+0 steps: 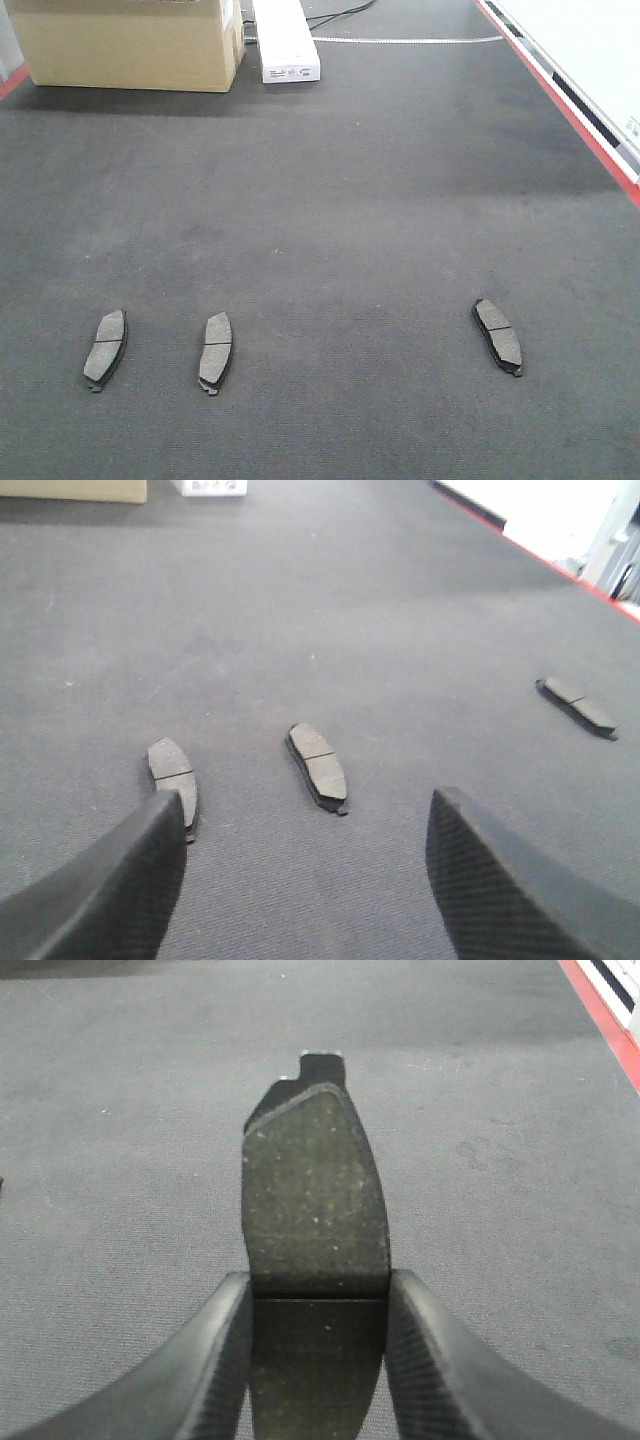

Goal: Move and align brake pads A on conveyor
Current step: 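Raise the empty left gripper away from the belt, then lower the right gripper's brake pad onto the belt in line and release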

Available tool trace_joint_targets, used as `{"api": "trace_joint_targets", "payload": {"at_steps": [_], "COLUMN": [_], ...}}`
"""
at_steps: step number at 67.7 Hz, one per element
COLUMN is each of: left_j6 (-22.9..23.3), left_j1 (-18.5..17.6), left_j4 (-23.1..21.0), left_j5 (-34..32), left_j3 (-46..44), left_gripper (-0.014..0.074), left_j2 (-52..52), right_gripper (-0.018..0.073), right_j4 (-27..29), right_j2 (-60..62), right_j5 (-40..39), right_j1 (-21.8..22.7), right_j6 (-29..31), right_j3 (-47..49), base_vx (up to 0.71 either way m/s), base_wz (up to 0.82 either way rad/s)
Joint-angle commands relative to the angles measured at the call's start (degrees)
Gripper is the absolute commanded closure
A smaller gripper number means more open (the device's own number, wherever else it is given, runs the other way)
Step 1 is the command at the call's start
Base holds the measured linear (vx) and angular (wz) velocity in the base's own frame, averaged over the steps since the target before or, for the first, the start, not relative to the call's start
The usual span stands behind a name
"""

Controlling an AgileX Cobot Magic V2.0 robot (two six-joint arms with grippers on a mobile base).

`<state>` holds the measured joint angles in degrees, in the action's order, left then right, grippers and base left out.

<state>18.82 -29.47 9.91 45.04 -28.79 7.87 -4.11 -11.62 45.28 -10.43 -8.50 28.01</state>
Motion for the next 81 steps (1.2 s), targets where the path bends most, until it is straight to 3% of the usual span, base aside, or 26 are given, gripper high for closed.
{"api": "trace_joint_targets", "payload": {"at_steps": [1, 20, 38, 47, 69, 81], "left_j6": [0.01, 0.01, 0.01, 0.01, 0.01, 0.01], "left_j1": [-0.37, -0.37, -0.37, -0.37, -0.37, -0.37], "left_j4": [-0.07, -0.01, -0.01, -0.01, -0.01, -0.01], "left_j5": [-3.69, -1.55, -1.55, -1.55, -1.55, -1.55], "left_j3": [-1.18, -1.18, -1.18, -1.18, -1.18, -1.18], "left_gripper": [0.0094, 0.0094, 0.0094, 0.0094, 0.0094, 0.0094], "left_j2": [0.29, 0.29, 0.29, 0.29, 0.29, 0.29], "right_gripper": [0.0564, 0.0564, 0.0561, 0.0550, 0.0519, 0.0491], "right_j4": [-0.62, -1.06, 2.07, 5.97, 7.23, 7.23], "right_j2": [-0.63, -0.63, -4.27, -14.05, -43.97, -59.58], "right_j5": [-5.44, -5.49, -5.94, -5.94, -5.71, -5.94], "right_j1": [0.26, 0.26, 0.26, 0.26, -0.09, -3.79], "right_j6": [0.54, 0.54, -1.02, -0.24, 2.59, 1.96], "right_j3": [1.62, 1.62, 1.95, 4.27, 15.11, 21.76], "base_vx": [0.00, 0.00, 0.00, 0.00, 0.00, 0.00], "base_wz": [0.00, 0.00, 0.00, 0.00, 0.00, 0.00]}}
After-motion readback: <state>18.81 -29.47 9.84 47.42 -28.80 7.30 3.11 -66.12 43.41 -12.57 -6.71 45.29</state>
